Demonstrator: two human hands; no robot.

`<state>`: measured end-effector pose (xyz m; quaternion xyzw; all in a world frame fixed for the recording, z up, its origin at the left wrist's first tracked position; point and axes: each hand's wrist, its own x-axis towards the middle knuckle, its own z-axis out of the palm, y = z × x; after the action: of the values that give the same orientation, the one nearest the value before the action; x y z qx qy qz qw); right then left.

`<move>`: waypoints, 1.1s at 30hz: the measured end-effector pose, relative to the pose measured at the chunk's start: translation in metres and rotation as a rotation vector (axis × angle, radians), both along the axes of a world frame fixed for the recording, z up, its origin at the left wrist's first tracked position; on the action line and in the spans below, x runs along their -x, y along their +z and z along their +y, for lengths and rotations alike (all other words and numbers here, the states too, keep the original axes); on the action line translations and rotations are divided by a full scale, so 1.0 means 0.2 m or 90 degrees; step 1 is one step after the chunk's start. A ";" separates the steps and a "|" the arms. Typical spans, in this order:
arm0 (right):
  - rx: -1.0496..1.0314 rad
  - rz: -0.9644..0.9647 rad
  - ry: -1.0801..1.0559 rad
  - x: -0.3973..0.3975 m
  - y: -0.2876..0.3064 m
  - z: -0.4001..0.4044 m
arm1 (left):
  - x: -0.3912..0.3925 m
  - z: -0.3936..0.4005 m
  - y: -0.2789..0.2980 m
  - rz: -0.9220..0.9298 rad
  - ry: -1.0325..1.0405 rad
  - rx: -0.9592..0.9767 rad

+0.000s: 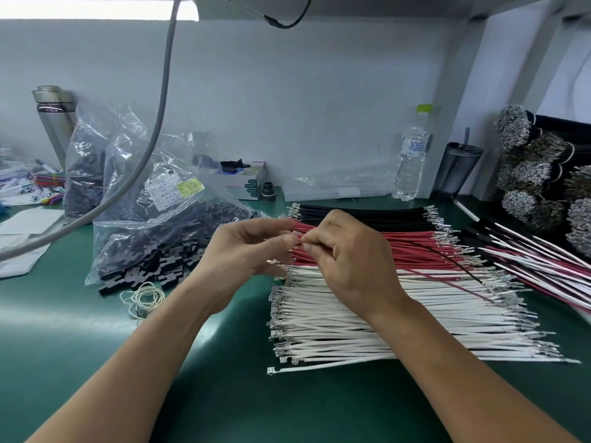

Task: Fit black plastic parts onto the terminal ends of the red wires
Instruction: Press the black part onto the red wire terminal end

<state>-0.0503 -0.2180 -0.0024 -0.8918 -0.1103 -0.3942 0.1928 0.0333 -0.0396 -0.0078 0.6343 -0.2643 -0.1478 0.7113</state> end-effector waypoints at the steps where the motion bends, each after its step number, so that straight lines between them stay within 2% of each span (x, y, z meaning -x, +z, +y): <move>1: -0.020 0.014 0.012 0.00 0.00 -0.01 | 0.00 0.00 0.00 -0.049 0.022 -0.016; 3: -0.062 0.039 0.043 0.00 0.00 -0.02 | 0.00 0.00 0.00 -0.079 0.038 -0.035; 7: -0.103 0.050 0.053 0.00 0.01 -0.06 | 0.00 0.01 0.00 -0.031 0.047 -0.019; 18: -0.092 0.078 0.049 0.03 0.05 -0.06 | 0.02 -0.01 0.00 -0.031 0.011 -0.011; 21: 0.021 0.024 -0.043 0.11 0.07 -0.06 | 0.03 -0.01 0.00 -0.039 0.003 -0.034; 23: 0.085 -0.010 -0.039 0.20 0.07 -0.03 | 0.03 0.00 0.00 -0.046 0.009 -0.043; 27: 0.143 0.160 0.119 0.39 -0.02 0.04 | 0.00 0.01 0.00 -0.052 0.050 -0.024; 30: 0.222 0.233 0.130 0.43 -0.07 0.08 | 0.01 0.00 -0.01 -0.035 0.036 -0.017; 33: 0.249 0.248 0.124 0.42 -0.06 0.09 | 0.01 -0.01 -0.01 -0.014 0.044 -0.012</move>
<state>-0.1340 -0.1993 -0.0147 -0.9560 -0.2306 -0.1664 0.0719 0.0309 -0.0409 -0.0103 0.6513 -0.2485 -0.1189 0.7071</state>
